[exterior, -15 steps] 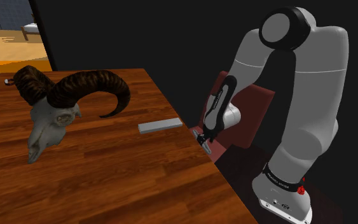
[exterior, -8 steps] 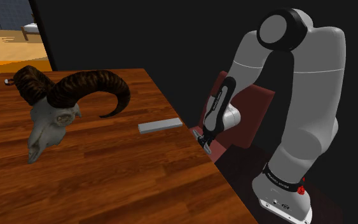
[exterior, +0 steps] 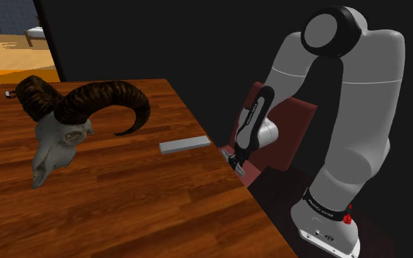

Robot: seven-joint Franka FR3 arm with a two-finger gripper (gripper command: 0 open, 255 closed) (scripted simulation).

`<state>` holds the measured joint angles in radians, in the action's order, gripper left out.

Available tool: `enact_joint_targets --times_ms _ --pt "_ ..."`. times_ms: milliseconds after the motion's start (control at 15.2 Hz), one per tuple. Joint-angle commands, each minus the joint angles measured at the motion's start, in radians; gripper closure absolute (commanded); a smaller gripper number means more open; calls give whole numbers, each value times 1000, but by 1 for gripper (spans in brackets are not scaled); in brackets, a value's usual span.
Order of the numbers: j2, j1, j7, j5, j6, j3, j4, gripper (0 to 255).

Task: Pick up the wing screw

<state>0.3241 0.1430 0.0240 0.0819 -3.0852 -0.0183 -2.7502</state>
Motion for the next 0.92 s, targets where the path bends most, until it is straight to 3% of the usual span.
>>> enact_joint_targets --times_ms 0,858 --pt "-38 -10 -4 -3 29 -10 -10 255" --pt "-264 -50 -51 -67 214 -65 -51 255"
